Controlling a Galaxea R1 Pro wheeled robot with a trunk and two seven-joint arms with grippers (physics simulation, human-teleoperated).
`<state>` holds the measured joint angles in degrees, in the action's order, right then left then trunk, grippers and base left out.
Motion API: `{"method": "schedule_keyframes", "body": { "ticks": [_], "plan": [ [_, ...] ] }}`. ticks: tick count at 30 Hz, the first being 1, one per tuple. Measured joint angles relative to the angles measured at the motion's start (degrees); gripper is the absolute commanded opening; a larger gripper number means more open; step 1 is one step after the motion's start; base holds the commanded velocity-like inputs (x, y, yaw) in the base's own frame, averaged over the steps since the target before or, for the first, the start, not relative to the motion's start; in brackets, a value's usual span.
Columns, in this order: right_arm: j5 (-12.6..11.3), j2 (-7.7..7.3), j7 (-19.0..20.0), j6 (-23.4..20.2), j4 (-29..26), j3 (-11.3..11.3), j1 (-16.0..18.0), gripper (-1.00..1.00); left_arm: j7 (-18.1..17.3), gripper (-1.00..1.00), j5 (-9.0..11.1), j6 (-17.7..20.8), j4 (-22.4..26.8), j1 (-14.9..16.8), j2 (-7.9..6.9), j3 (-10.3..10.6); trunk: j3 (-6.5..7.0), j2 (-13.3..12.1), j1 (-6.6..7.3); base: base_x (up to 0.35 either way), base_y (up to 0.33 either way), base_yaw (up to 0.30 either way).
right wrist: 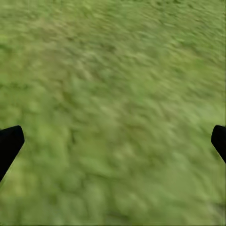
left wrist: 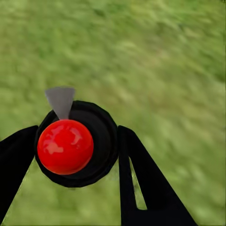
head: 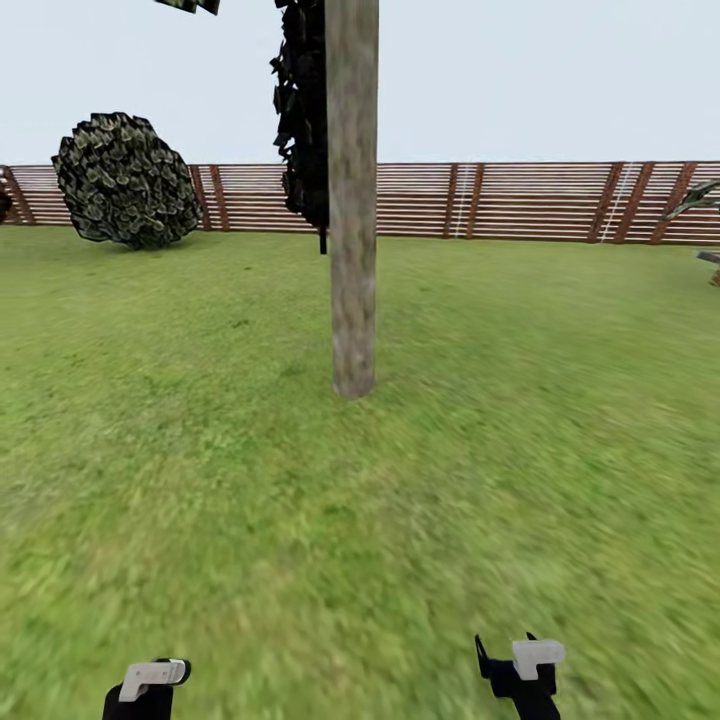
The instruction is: In the garden, pick up the pesticide atomizer on the floor and spray pesticide onto both trees until each tree trunk is fully covered.
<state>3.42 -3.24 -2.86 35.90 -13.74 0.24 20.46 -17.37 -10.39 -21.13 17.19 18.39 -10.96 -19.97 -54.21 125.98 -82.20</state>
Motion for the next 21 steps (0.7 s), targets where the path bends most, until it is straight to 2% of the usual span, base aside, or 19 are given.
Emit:
{"method": "schedule_keyframes", "body": {
  "ticks": [10,21],
  "plan": [
    [-0.07,-0.09,0.00,-0.01,2.85,-0.02,-0.01,1.00,0.00,-1.00,-0.03,0.00,-0.01,0.01,0.03,-0.01,-0.11,0.00,0.00,0.339,0.115,0.022],
    [-0.15,0.08,0.00,0.00,3.15,0.00,-0.01,1.00,0.00,-1.00,-0.05,0.00,-0.02,0.02,-0.01,-0.02,-0.12,0.00,0.00,0.339,0.079,0.000]
  ]
}}
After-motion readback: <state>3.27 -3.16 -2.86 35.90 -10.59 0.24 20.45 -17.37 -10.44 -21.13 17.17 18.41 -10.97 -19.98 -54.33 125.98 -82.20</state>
